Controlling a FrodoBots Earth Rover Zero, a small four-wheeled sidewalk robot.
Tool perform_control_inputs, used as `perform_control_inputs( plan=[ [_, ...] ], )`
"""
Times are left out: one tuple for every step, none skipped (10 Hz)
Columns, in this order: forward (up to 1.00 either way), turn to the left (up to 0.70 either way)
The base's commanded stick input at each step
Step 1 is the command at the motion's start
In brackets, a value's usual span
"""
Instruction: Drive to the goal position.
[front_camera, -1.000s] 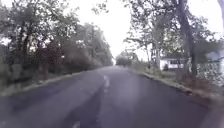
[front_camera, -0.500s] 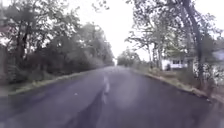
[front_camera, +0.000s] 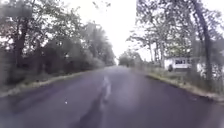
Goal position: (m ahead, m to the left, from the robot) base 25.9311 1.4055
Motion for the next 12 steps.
perform_control_inputs(
  plan=[
    [1.0, -0.4],
    [1.0, -0.4],
    [1.0, -0.14],
    [1.0, 0.0],
    [1.0, 0.0],
    [1.0, 0.0],
    [1.0, 0.0],
    [1.0, 0.0],
    [1.0, 0.0],
    [1.0, 0.0],
    [1.0, 0.0],
    [1.0, 0.0]
  ],
)
